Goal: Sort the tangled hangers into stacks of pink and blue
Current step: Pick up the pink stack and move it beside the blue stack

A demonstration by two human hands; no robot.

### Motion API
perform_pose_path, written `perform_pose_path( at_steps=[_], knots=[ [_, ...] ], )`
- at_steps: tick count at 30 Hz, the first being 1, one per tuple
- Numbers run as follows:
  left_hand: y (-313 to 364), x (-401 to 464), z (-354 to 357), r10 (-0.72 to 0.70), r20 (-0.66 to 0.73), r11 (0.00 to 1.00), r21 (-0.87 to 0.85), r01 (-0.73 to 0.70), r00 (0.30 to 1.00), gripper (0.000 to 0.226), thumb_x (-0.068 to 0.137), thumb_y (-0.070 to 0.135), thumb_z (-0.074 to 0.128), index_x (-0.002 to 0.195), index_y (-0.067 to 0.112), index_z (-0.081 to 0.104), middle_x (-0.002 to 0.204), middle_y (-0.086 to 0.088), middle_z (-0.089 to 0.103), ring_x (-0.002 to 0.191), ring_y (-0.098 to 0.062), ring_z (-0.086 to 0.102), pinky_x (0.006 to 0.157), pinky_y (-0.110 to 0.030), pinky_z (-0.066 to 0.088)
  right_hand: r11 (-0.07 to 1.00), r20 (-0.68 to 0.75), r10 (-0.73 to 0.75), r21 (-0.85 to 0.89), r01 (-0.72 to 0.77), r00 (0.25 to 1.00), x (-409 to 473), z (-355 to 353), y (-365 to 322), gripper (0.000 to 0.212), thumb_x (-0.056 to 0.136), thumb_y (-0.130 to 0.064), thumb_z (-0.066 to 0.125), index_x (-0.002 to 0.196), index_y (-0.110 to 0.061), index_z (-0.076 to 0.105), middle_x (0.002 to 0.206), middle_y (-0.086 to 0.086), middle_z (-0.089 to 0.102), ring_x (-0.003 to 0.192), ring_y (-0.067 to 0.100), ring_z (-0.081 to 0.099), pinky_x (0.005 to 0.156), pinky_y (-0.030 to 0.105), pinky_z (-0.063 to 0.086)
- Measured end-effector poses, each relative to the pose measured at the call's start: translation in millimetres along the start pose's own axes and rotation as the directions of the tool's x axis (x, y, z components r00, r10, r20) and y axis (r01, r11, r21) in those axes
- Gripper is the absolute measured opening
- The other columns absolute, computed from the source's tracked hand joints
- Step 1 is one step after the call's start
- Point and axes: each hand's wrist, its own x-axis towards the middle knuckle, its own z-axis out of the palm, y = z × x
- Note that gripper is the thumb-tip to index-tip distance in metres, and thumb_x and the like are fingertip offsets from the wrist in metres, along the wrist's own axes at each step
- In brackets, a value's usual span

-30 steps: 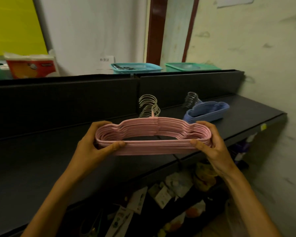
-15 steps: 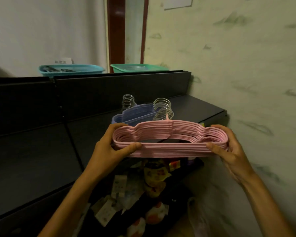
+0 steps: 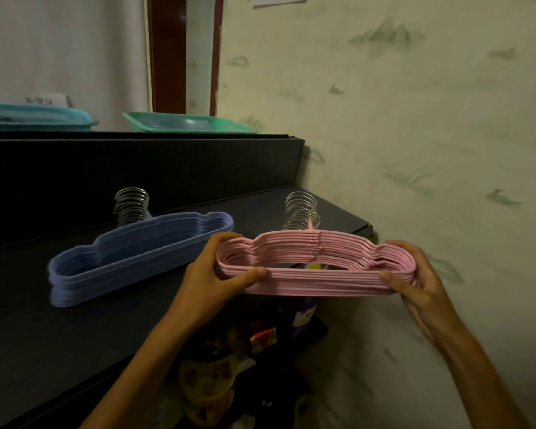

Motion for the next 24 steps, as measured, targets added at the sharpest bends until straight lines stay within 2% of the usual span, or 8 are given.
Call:
perform_pose_path(
  at_steps=[3, 6, 14, 19, 24],
  knots=[
    [-9, 42, 25, -0.012, -0.012, 1.0, -0.021, 0.012, 1.0, 0.058, 0.063, 0.044, 0.081, 0.113, 0.037, 0.051, 0.105, 0.014, 0.064, 0.095, 0.002, 0.063, 0.079, -0.017, 0.051, 1.0, -0.001, -0.008, -0.004, 0.008, 1.0, 49, -18, 16, 0.081, 0.05, -0.06, 0.083, 0.118, -0.027, 0.056, 0.112, -0.003, 0.064, 0.104, 0.018, 0.061, 0.081, 0.024, 0.053],
    [-20, 77, 43, -0.019, -0.03, 0.999, -0.03, 0.018, 0.999, 0.058, 0.064, 0.04, 0.082, 0.114, 0.036, 0.052, 0.106, 0.014, 0.064, 0.096, -0.001, 0.063, 0.081, -0.023, 0.053, 1.0, 0.026, -0.003, 0.031, 0.002, 1.0, 89, -27, 37, 0.075, 0.05, -0.058, 0.084, 0.114, -0.03, 0.059, 0.11, -0.003, 0.065, 0.102, 0.017, 0.062, 0.08, 0.022, 0.052],
    [-44, 140, 74, -0.067, -0.135, 0.996, 0.054, 0.075, 0.989, 0.065, 0.06, 0.046, 0.081, 0.117, 0.034, 0.05, 0.105, 0.013, 0.065, 0.093, 0.002, 0.063, 0.077, -0.016, 0.052, 0.992, 0.123, 0.028, 0.118, -0.042, 0.992, 181, -38, 96, 0.07, 0.052, -0.054, 0.085, 0.113, -0.032, 0.06, 0.114, 0.002, 0.064, 0.108, 0.023, 0.059, 0.088, 0.029, 0.05],
    [-53, 167, 86, -0.098, -0.218, 0.982, 0.139, 0.13, 0.971, 0.066, 0.06, 0.051, 0.078, 0.118, 0.036, 0.049, 0.105, 0.017, 0.064, 0.092, 0.006, 0.062, 0.076, -0.013, 0.051, 0.986, 0.238, 0.013, 0.16, -0.053, 0.971, 241, -35, 131, 0.069, 0.053, -0.055, 0.084, 0.113, -0.034, 0.059, 0.115, -0.001, 0.062, 0.11, 0.02, 0.059, 0.086, 0.027, 0.052],
    [-64, 190, 99, -0.12, -0.338, 0.959, 0.204, 0.197, 0.933, 0.06, 0.062, 0.047, 0.079, 0.114, 0.033, 0.052, 0.104, 0.017, 0.063, 0.092, 0.008, 0.06, 0.072, -0.005, 0.046, 0.978, 0.366, -0.045, 0.206, -0.033, 0.929, 305, -23, 171, 0.067, 0.056, -0.055, 0.082, 0.114, -0.031, 0.058, 0.115, -0.002, 0.062, 0.11, 0.019, 0.058, 0.089, 0.025, 0.05]
  ],
)
